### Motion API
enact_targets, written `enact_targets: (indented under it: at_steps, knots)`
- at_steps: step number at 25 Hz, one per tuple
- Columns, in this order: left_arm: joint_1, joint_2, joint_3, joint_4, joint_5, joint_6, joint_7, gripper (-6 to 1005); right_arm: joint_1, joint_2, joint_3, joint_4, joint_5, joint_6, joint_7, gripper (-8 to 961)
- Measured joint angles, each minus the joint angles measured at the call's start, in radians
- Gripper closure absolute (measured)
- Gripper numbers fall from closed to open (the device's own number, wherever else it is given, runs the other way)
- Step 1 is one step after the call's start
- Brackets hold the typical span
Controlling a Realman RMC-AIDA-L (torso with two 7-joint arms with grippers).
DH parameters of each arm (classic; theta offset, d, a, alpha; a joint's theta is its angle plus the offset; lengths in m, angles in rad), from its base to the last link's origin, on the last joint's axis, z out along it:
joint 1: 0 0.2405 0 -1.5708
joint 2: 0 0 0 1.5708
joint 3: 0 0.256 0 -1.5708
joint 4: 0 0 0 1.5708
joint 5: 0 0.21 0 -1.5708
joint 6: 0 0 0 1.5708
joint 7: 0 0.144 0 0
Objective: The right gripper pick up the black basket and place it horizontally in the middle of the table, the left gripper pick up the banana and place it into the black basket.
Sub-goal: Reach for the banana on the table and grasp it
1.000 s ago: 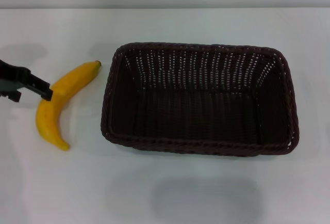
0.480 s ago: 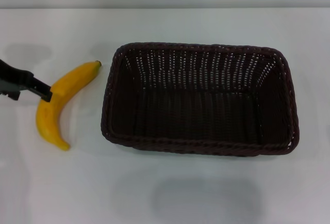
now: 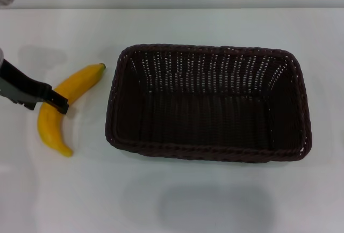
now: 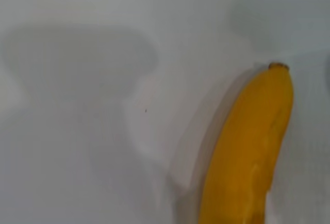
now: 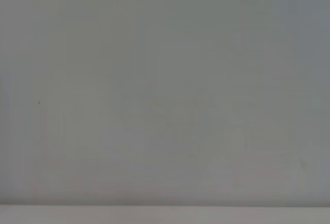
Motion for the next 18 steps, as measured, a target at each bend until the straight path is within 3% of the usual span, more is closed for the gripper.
enact_targets:
  at_steps: [12,18]
  knots:
    - [-0.003,-0.017,0.001,-0.007,0.089,0.038,-0.043,141,-0.002,-0.001,0.009,0.001,0.003,0.022,0.005,654]
    - [-0.003,-0.023,0.003,-0.007,0.094,0.055,-0.044,243,-0.003,-0.001,0.008,0.002,0.001,0.022,0.007,654]
